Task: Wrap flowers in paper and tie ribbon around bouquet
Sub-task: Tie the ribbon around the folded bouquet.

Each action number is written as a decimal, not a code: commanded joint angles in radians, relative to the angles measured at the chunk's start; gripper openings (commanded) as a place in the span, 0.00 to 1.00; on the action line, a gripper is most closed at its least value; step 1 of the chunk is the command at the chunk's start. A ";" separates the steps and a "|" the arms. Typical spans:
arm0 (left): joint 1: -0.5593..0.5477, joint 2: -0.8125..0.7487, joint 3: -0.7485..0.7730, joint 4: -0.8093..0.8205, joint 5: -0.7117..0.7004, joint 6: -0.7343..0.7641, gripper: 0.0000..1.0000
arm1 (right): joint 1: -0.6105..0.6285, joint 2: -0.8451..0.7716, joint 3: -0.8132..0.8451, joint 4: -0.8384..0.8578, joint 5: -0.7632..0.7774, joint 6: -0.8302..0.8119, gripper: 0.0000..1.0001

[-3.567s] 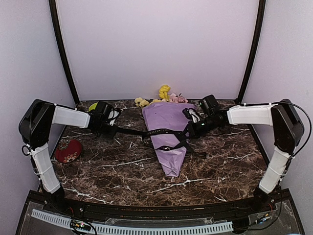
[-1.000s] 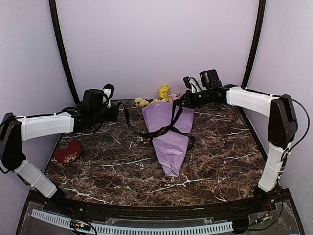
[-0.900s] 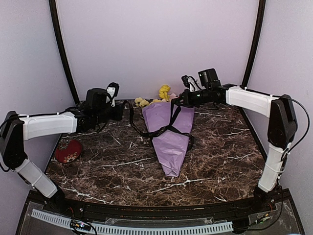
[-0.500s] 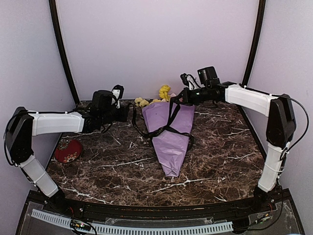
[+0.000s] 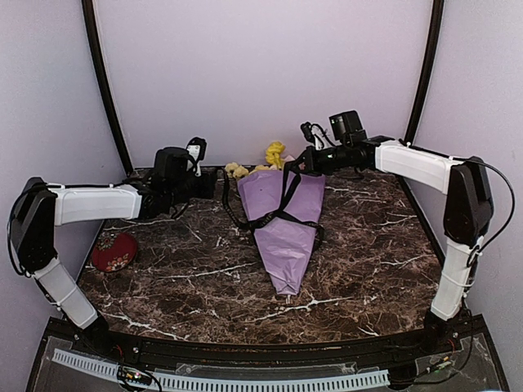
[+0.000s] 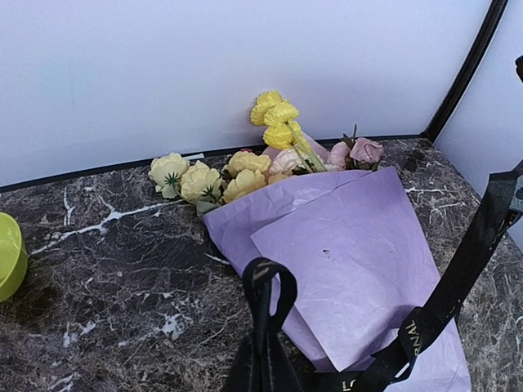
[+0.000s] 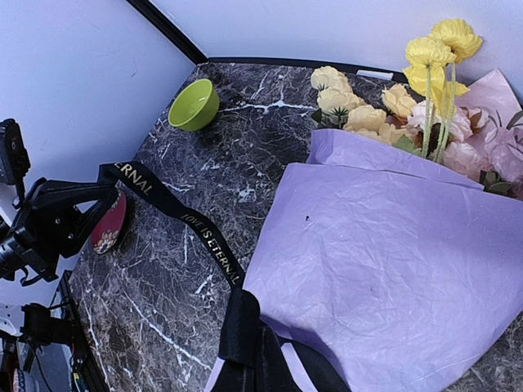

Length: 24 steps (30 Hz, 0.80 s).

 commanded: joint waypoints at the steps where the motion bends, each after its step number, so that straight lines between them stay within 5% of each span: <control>1: 0.010 0.004 -0.008 0.037 -0.030 -0.032 0.00 | -0.021 0.029 0.037 0.006 0.031 -0.044 0.00; 6: 0.266 -0.091 -0.072 -0.072 -0.026 -0.209 0.00 | -0.246 -0.112 -0.243 0.095 0.105 0.057 0.00; 13: 0.662 -0.257 -0.317 -0.240 -0.152 -0.300 0.00 | -0.759 -0.403 -0.903 0.328 0.233 0.295 0.00; 24: 0.975 -0.343 -0.424 -0.273 -0.132 -0.339 0.00 | -0.957 -0.462 -1.021 0.269 0.359 0.210 0.00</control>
